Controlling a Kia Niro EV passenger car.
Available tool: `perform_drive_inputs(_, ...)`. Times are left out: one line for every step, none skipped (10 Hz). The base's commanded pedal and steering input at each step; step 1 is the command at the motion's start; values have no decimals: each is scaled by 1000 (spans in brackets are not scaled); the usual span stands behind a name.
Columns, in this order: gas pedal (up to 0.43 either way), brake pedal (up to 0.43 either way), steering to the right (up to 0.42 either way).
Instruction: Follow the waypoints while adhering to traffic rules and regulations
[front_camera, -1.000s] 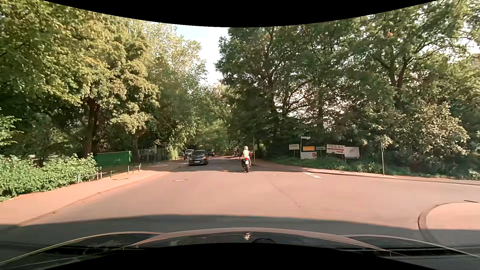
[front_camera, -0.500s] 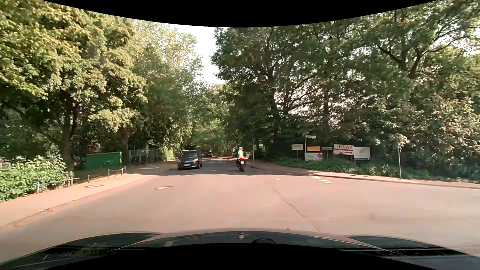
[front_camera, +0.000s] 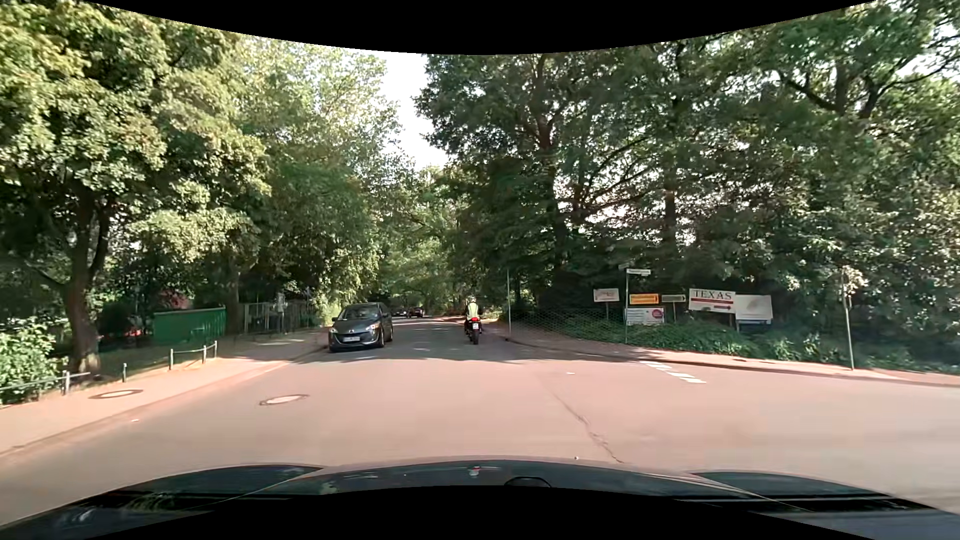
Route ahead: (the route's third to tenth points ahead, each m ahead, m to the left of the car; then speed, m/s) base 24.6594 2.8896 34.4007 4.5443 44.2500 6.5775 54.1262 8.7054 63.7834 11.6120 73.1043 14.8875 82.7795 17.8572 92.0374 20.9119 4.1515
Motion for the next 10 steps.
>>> perform_drive_inputs(169,0,-17)
perform_drive_inputs(189,0,-22)
perform_drive_inputs(209,0,-24)
perform_drive_inputs(220,0,-24)
perform_drive_inputs(220,0,-24)
perform_drive_inputs(240,0,-25)
perform_drive_inputs(260,0,-29)
perform_drive_inputs(260,0,-37)
perform_drive_inputs(260,0,-42)
perform_drive_inputs(268,0,-46)
